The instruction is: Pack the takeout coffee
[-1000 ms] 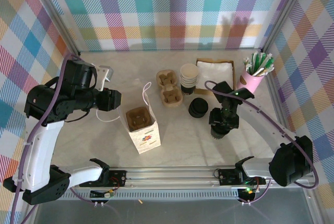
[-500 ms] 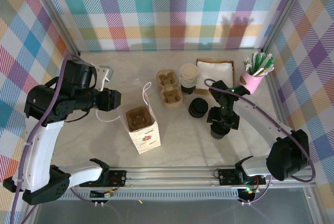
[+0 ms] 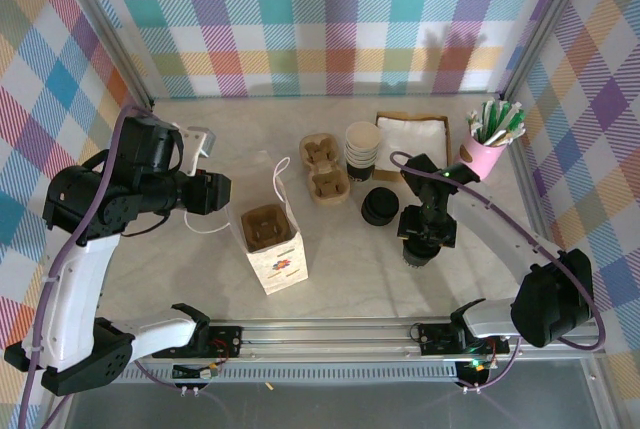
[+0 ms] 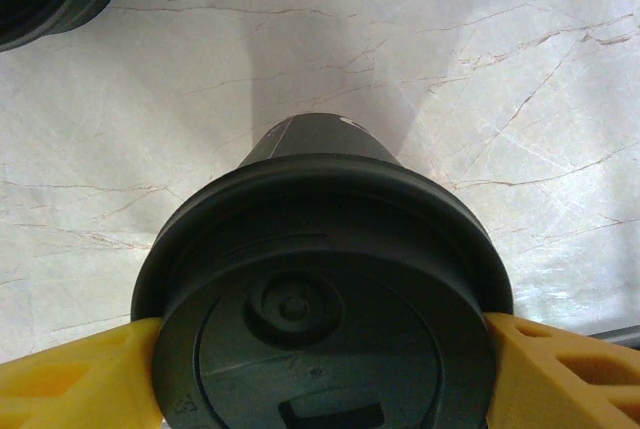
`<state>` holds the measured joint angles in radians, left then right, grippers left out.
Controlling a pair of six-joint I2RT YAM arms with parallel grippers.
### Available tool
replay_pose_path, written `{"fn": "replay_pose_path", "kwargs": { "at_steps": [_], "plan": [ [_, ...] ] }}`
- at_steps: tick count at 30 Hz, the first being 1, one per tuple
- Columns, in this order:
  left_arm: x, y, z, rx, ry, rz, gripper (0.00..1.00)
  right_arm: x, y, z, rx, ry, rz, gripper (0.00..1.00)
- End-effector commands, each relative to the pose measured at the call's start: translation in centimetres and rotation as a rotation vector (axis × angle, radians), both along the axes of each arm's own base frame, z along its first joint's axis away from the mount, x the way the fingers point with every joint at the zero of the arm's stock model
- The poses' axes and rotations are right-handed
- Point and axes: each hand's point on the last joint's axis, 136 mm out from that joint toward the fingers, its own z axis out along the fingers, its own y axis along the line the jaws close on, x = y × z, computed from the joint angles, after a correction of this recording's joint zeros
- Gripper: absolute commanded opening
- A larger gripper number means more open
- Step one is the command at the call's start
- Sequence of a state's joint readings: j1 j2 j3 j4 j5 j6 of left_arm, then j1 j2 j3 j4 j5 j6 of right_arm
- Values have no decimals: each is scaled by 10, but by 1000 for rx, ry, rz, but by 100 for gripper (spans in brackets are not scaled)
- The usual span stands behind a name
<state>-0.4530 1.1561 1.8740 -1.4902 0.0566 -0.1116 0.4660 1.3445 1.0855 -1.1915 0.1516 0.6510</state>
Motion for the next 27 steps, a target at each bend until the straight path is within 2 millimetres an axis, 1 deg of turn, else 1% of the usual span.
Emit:
{"fn": "replay_pose_path", "kwargs": {
  "at_steps": [1,4,8,11,15,18,22,23,25,27],
  "plan": [
    [-2,8,2,15,-12,30,45,-33,-10,-18,-46,153,-18,75],
    [-4,12,1,18,-11,49,45,-37,-12,-17,-59,175,-29,74],
    [-5,16,-4,12,-4,81,45,-41,-15,-20,-73,189,-30,73],
    [-7,16,-6,1,-5,89,46,-44,-17,-22,-85,206,-31,77],
    [-8,17,-7,7,-6,86,46,-41,-17,-22,-90,202,-21,77],
    [-9,17,-7,16,-8,75,46,-41,-17,-24,-93,206,-23,73],
    [-9,19,-7,29,-6,74,47,-41,-16,-23,-86,193,-45,63],
    [-9,20,-9,38,1,80,49,-40,-16,-21,-82,185,-50,61],
    [-10,24,-11,55,10,93,52,-37,-15,-16,-76,165,-55,60],
    [-9,27,-12,71,14,107,53,-33,-15,-7,-80,148,-58,58]
  ]
}}
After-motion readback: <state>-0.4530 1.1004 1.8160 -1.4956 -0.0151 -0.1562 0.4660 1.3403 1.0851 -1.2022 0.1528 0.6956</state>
